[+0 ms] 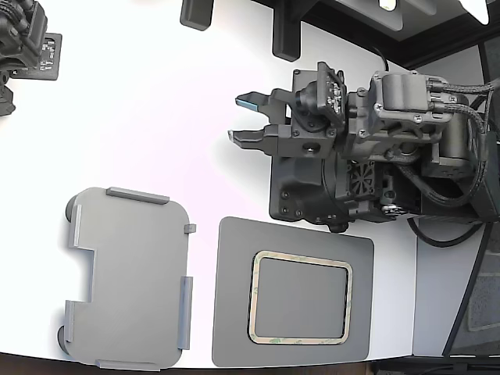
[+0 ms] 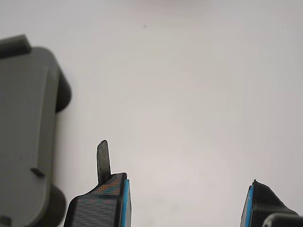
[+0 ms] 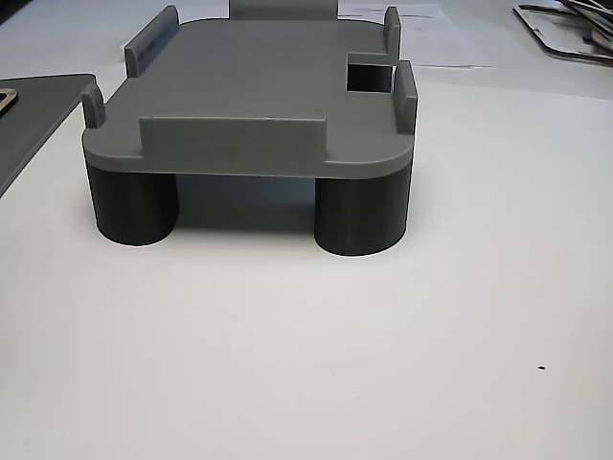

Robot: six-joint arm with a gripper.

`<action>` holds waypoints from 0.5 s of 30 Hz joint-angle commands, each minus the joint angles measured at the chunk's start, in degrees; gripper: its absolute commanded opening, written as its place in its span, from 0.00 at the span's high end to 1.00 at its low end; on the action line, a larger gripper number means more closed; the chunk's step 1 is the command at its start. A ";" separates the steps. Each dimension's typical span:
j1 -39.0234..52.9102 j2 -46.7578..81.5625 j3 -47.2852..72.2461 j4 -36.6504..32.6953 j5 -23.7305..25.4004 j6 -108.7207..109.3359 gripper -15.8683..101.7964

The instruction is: Move top rectangular frame to the holder.

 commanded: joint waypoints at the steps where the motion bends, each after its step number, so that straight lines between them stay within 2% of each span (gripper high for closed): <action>1: 0.26 1.32 -0.53 -12.92 -3.60 -3.87 0.02; 15: 0.26 1.32 0.79 -16.08 -3.34 0.53 0.02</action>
